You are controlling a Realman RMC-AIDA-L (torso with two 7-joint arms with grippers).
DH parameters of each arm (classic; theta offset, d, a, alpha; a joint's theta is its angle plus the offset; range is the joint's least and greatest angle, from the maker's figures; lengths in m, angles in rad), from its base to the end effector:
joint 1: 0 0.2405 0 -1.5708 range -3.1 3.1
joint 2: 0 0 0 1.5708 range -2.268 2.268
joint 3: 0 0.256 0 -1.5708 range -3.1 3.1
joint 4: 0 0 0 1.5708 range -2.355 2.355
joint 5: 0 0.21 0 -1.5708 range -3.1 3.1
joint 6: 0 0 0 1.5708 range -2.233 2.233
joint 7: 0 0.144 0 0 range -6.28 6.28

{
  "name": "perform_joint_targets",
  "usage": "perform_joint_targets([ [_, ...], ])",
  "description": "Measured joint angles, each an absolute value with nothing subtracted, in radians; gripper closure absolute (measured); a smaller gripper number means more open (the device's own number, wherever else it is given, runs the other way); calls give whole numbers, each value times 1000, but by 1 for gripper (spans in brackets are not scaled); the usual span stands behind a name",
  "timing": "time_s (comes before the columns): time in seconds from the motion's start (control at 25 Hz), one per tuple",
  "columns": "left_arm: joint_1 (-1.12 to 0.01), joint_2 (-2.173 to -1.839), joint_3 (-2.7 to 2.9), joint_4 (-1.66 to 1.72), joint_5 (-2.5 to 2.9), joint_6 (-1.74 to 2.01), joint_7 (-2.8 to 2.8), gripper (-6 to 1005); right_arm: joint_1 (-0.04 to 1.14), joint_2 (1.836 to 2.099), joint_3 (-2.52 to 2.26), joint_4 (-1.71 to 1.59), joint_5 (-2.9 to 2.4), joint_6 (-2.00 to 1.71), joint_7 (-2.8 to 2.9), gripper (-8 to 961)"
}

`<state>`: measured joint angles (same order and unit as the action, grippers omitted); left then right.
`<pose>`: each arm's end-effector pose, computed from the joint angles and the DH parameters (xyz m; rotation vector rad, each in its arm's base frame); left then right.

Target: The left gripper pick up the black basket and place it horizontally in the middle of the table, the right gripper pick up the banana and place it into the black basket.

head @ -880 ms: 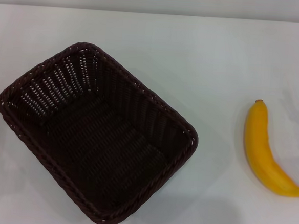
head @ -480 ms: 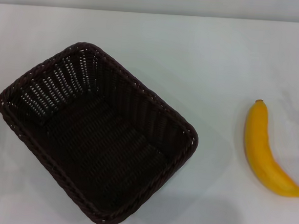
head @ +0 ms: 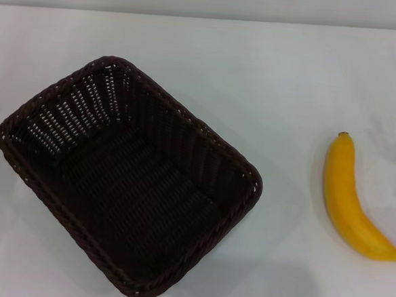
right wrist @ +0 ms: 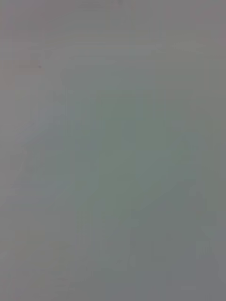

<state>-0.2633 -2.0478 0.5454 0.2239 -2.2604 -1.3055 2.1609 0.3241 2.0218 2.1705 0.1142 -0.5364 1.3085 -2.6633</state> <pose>-0.3959 0.2775 0.0789 -1.2842 -0.9069 -1.1069 0.3751 0.2963 0.0496 -1.5235 0.5842 0.7935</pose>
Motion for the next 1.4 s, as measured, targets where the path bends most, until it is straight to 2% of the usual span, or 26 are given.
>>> perform_joint_targets([
  [0.16,-266,-1992,547,389,-2053,-1290,1872,138,325,2022,2171,115,-537,1312,-2663,84],
  [0.28,-299,-1920,551,515,-1812,-1295,1615,139,326,2022,2170,116,-537,1316,-2663,84],
  [0.56,-470,-1753,553,653,-1312,-1466,1239,170,329,2022,2171,117,-534,1327,-2662,84],
  [0.68,-549,-1713,554,673,-1131,-1547,1155,183,335,2022,2171,117,-536,1329,-2661,84],
  [0.88,-667,-1682,555,705,-867,-1628,1082,205,343,2023,2171,117,-539,1333,-2645,84],
  [1.0,-728,-1678,555,704,-771,-1676,1068,219,345,2023,2171,117,-540,1345,-2635,84],
  [1.4,-826,-1730,649,697,-628,-1692,1044,243,344,2025,2171,112,-538,1368,-2614,84],
])
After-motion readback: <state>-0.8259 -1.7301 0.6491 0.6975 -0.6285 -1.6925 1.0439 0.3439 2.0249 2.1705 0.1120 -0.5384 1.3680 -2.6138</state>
